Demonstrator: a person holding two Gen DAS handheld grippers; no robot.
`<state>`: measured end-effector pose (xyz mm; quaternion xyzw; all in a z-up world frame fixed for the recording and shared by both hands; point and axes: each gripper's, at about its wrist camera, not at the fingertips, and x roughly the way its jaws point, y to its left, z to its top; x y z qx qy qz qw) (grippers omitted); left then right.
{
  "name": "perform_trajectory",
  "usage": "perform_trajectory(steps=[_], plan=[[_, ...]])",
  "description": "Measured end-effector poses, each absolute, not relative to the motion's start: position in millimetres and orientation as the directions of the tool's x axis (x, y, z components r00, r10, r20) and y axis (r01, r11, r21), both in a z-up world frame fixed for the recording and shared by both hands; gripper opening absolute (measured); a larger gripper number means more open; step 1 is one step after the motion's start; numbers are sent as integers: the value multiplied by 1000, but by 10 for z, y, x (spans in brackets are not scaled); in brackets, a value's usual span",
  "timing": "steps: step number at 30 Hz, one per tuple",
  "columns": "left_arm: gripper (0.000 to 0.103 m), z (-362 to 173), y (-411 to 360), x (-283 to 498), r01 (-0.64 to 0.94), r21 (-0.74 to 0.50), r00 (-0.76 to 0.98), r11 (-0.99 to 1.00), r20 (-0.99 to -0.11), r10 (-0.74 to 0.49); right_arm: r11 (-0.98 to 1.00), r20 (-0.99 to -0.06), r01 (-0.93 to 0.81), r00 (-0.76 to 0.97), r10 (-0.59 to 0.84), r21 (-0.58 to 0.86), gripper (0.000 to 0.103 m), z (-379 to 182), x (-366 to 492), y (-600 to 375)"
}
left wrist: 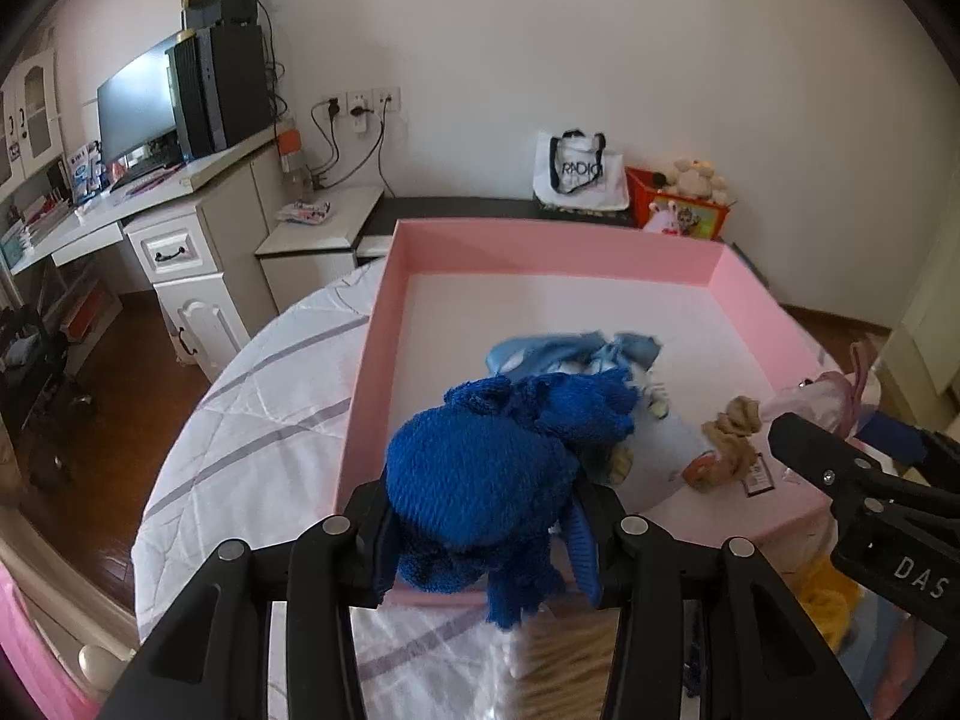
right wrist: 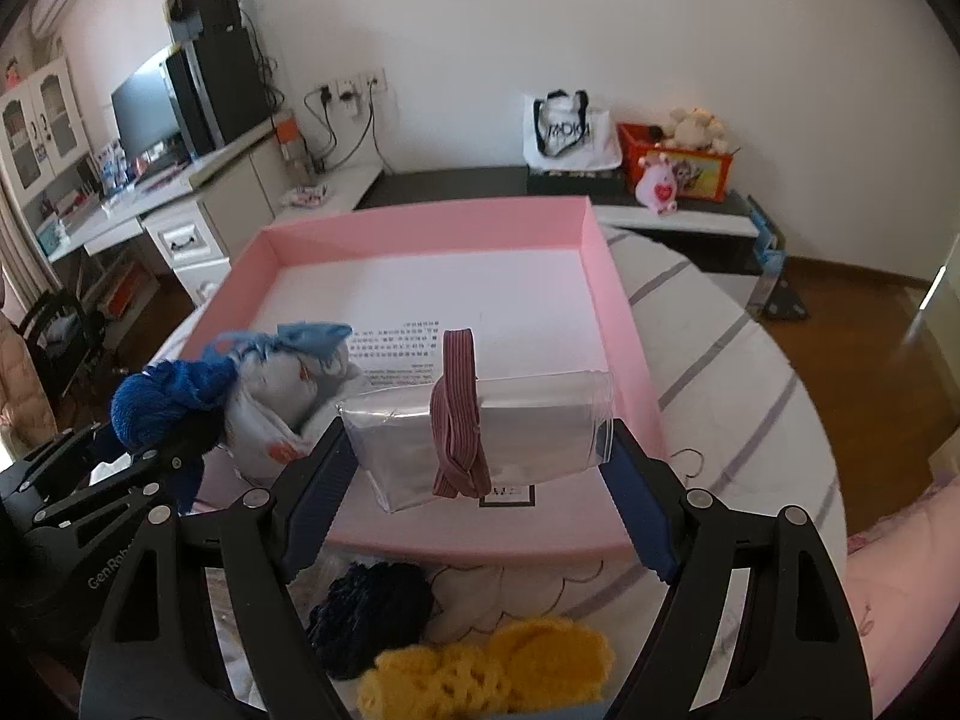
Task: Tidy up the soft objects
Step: 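Lower both held items into the pink tray and open both tools, then withdraw both tools up and away from the pink tray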
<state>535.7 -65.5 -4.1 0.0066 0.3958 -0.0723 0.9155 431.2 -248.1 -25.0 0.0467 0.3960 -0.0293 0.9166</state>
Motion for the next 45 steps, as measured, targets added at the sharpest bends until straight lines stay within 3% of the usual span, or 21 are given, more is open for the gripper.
perform_trajectory(steps=[3,9,11,13,16,26,45], plan=[[46,-157,-691,5557,134,-38,650,990,-751,-117,995,-744,88,668,-19,53,79,-325,4392,-2470],[79,-235,-754,5811,150,-71,619,986,-771,-150,991,-754,87,656,19,101,82,-381,4393,-2508],[94,-235,-788,5886,185,-97,609,978,-769,-191,990,-746,95,665,13,101,87,-364,4360,-2518],[102,-229,-794,5911,186,-74,625,980,-761,-176,990,-735,112,677,-14,84,95,-332,4322,-2531],[103,-190,-795,5922,158,-20,679,987,-724,-123,988,-730,132,683,-34,78,100,-298,4286,-2558],[103,-222,-690,6016,130,-62,691,990,-710,-135,981,-730,170,682,-51,90,103,-253,4204,-2647],[103,61,-660,4886,101,-44,738,994,-667,-105,980,-698,183,712,-77,78,103,-2,3802,-2575]])
